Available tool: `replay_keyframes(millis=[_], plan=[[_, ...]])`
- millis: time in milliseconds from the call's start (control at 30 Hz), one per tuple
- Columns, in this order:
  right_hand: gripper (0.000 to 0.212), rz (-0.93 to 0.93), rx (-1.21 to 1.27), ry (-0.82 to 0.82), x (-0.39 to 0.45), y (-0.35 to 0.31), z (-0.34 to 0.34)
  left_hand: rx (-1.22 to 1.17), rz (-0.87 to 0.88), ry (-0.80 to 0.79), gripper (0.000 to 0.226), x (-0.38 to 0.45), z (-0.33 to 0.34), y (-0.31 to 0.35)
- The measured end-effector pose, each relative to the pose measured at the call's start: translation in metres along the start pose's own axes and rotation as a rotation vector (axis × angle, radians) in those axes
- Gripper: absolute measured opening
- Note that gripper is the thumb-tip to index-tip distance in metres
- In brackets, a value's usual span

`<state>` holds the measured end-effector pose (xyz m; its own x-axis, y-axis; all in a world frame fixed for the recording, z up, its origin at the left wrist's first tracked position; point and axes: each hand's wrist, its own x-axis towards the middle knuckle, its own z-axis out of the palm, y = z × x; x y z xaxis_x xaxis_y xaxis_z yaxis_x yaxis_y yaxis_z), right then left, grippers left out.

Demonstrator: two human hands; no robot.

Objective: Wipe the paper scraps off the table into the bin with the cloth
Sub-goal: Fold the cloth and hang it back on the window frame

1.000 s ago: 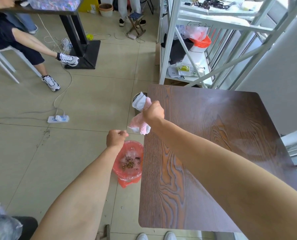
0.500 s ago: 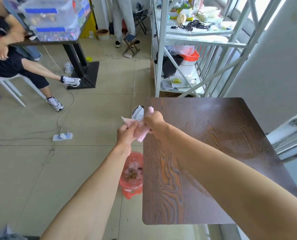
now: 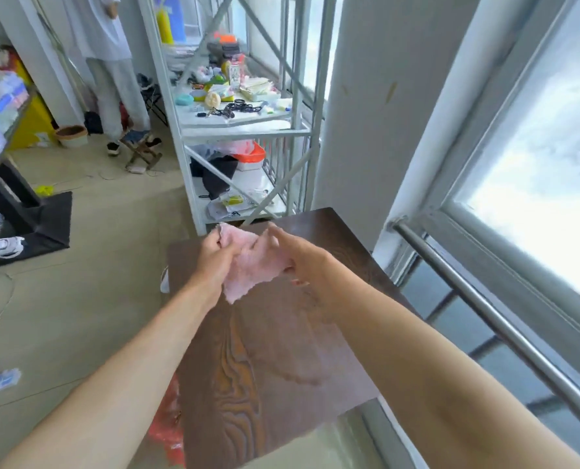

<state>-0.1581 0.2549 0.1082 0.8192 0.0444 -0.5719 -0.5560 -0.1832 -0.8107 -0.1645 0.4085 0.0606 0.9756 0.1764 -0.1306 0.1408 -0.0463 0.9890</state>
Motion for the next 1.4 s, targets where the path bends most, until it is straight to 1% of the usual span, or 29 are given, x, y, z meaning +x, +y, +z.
replay_keyframes(millis=[67,100,133,233,300,367,500,533,633,733,800,833,900,967,1033,1067,1133,1200,1233,1300,1400], plan=[[0.058,0.051,0.036,-0.016,-0.008,0.007,-0.033,-0.001,0.005,-0.072,0.024,0.001,0.034,0.009],[0.057,0.069,0.044,0.002,-0.010,0.011,-0.049,-0.004,0.010,-0.111,0.027,0.001,0.052,0.012],[0.056,0.057,0.063,0.034,-0.008,0.015,-0.066,-0.006,0.010,-0.144,0.029,0.002,0.070,0.014],[0.058,-0.053,0.142,0.197,-0.002,0.030,-0.123,-0.021,-0.010,-0.253,0.034,-0.002,0.126,0.024],[0.058,-0.089,0.130,0.251,-0.006,0.040,-0.159,-0.014,-0.031,-0.331,0.035,-0.006,0.162,0.029],[0.043,-0.143,0.134,0.290,-0.007,0.051,-0.193,-0.003,-0.049,-0.399,0.035,-0.008,0.198,0.031],[0.023,-0.220,0.191,0.374,-0.003,0.066,-0.257,0.056,-0.055,-0.488,0.036,-0.002,0.263,0.040],[0.021,-0.231,0.201,0.399,0.000,0.069,-0.269,0.060,-0.060,-0.508,0.036,0.000,0.278,0.043],[0.028,-0.265,0.263,0.452,0.008,0.073,-0.297,0.109,-0.059,-0.543,0.038,0.009,0.315,0.048],[0.037,-0.253,0.334,0.529,0.020,0.080,-0.318,0.169,-0.057,-0.569,0.048,0.023,0.343,0.050],[0.041,-0.190,0.381,0.567,0.033,0.087,-0.329,0.228,-0.075,-0.578,0.058,0.039,0.362,0.045],[0.040,-0.143,0.405,0.572,0.039,0.091,-0.333,0.275,-0.063,-0.577,0.058,0.044,0.369,0.043],[0.037,-0.025,0.427,0.556,0.048,0.097,-0.339,0.404,-0.010,-0.578,0.051,0.059,0.384,0.032],[0.038,0.076,0.403,0.552,0.056,0.104,-0.345,0.483,-0.009,-0.555,0.043,0.067,0.396,0.021],[0.038,0.111,0.388,0.565,0.064,0.110,-0.347,0.504,-0.013,-0.526,0.038,0.069,0.403,0.016],[0.038,0.114,0.382,0.589,0.067,0.111,-0.347,0.511,-0.003,-0.510,0.042,0.071,0.407,0.013],[0.038,0.106,0.341,0.686,0.073,0.113,-0.347,0.542,0.027,-0.483,0.036,0.077,0.414,0.006],[0.033,0.093,0.266,0.793,0.073,0.111,-0.351,0.533,0.009,-0.500,0.027,0.083,0.420,0.004],[0.030,0.088,0.248,0.817,0.072,0.110,-0.353,0.531,-0.007,-0.515,0.025,0.086,0.422,0.004],[0.030,0.090,0.179,0.839,0.072,0.107,-0.358,0.563,0.003,-0.570,0.030,0.092,0.428,0.003],[0.035,0.072,-0.021,0.825,0.075,0.106,-0.359,0.677,0.082,-0.674,0.047,0.098,0.438,0.001]])
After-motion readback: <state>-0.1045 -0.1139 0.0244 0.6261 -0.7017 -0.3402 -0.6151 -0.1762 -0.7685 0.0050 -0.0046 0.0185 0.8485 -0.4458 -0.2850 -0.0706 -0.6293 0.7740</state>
